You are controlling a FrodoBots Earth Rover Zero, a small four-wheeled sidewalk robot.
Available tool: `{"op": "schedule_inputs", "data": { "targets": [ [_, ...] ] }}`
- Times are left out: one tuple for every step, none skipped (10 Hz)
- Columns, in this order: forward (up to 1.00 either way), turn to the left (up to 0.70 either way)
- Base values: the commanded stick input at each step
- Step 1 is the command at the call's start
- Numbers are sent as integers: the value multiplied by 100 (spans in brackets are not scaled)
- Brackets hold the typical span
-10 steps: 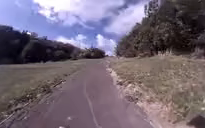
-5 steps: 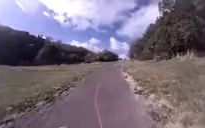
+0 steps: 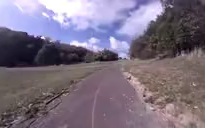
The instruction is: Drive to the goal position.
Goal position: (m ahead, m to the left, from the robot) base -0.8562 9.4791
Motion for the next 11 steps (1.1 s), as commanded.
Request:
{"op": "schedule_inputs", "data": {
  "targets": [
    [100,-28],
    [100,-28],
    [100,0],
    [100,0],
    [100,0],
    [100,0],
    [100,10],
    [100,29],
    [100,40],
    [100,40],
    [100,34]
  ]
}}
